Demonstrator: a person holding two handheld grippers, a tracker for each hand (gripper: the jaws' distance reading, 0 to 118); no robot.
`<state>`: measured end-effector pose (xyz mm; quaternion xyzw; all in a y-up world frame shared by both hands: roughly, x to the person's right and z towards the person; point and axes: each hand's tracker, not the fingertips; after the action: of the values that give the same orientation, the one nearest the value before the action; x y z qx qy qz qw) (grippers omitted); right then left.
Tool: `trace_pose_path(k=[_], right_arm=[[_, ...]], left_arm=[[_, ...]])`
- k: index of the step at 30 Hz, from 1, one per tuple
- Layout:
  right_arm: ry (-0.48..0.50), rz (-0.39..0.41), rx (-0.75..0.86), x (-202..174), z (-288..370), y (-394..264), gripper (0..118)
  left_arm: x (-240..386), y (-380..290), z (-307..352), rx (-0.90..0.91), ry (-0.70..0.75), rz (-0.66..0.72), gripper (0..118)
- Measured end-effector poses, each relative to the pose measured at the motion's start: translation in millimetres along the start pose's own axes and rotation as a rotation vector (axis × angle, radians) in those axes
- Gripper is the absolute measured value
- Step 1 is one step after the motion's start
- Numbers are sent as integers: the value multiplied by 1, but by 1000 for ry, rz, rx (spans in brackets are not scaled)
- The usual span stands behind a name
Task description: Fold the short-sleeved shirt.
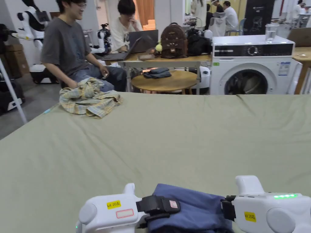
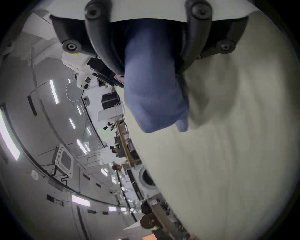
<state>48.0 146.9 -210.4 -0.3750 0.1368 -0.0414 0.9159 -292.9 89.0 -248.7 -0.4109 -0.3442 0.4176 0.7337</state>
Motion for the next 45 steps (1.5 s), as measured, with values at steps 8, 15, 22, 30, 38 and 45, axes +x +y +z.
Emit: trace_pose_path(k=[8, 15, 22, 30, 38, 45], right_arm=[[183, 57, -2, -82, -62, 44, 0], [224, 155, -29, -150, -107, 70, 0], [224, 236, -60, -188, -130, 78, 0], [202, 213, -32, -202, -128, 80, 0], [111, 199, 15, -191, -105, 81, 0], [103, 173, 71, -183, -97, 77, 0]], left_arm=[[-37, 80, 181, 293, 270, -28, 27], [-87, 117, 250, 350, 410, 83, 27], [-85, 120, 277, 361, 715, -19, 60], [13, 102, 279, 551, 1058, -360, 60], [51, 58, 207, 528, 1000, -467, 0], [51, 28, 178, 495, 1088, -546, 0]])
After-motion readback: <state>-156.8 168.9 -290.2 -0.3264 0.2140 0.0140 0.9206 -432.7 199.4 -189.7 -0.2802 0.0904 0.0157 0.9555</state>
